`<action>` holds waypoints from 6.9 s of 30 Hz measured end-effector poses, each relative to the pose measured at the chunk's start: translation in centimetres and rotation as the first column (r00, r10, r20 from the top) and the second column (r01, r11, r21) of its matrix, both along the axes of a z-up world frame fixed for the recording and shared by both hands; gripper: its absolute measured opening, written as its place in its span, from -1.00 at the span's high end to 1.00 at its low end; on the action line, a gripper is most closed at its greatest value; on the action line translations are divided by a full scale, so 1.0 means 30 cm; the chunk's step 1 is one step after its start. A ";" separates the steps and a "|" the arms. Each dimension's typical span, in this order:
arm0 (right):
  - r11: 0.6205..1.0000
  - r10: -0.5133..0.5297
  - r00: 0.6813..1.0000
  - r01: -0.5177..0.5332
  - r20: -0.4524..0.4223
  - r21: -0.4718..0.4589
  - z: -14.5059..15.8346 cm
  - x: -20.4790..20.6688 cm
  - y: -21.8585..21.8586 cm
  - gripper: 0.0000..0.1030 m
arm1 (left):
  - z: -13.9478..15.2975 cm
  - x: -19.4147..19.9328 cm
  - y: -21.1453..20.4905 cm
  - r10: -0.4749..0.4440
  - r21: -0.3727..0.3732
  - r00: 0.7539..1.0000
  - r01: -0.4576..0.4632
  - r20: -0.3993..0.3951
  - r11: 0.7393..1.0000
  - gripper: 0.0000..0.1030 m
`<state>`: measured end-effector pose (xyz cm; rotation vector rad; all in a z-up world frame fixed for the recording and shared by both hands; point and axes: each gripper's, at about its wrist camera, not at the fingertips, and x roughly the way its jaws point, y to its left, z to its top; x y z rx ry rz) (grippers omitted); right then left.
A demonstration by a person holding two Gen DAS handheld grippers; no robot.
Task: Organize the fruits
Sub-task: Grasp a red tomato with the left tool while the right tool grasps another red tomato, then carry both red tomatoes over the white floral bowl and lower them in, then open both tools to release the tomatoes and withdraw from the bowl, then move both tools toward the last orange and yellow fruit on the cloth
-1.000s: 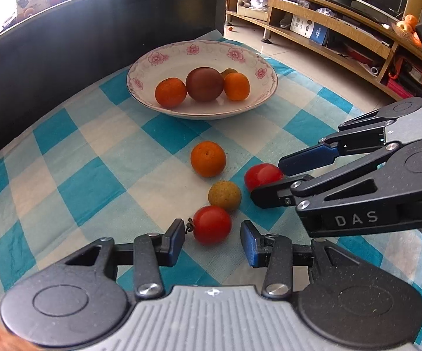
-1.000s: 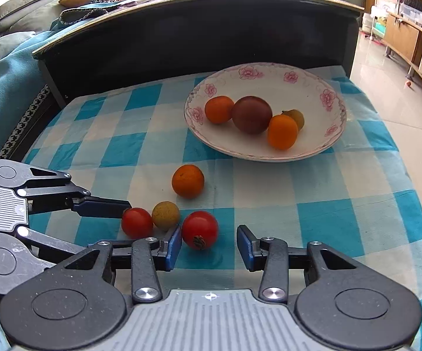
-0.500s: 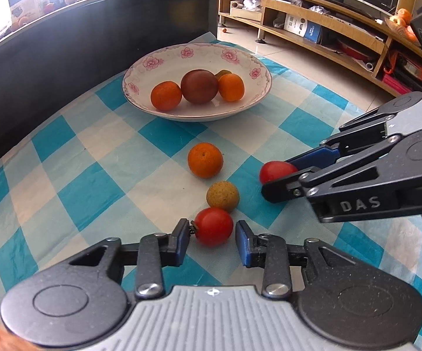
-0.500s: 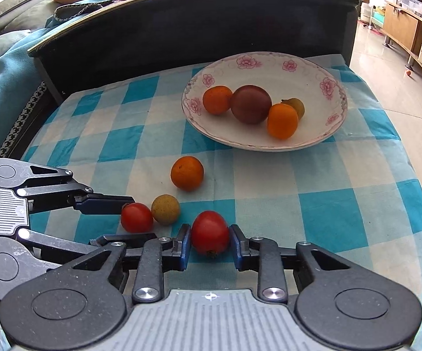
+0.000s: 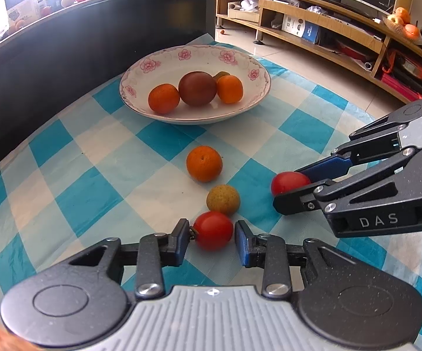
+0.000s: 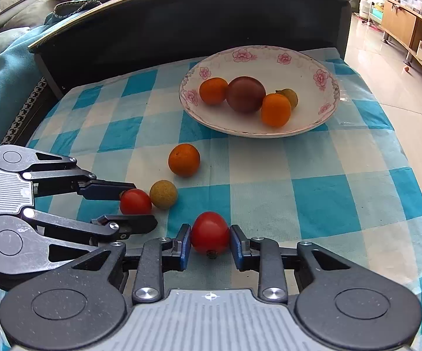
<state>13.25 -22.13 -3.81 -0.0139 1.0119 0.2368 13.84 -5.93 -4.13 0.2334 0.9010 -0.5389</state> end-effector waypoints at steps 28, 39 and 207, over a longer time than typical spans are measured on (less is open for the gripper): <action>0.999 -0.019 0.999 0.018 0.038 0.029 0.055 -0.002 0.007 0.57 | 0.086 0.041 0.012 0.046 -0.065 0.999 -0.044 0.027 0.997 0.25; 0.996 -0.071 0.993 0.065 0.094 0.059 0.109 0.027 -0.014 0.57 | 0.138 0.094 -0.008 0.073 -0.097 0.995 -0.066 0.068 0.993 0.26; 0.997 0.072 0.997 -0.072 0.038 -0.007 -0.017 0.067 0.155 0.62 | 0.136 0.183 0.068 0.085 -0.097 0.994 -0.078 0.064 0.992 0.01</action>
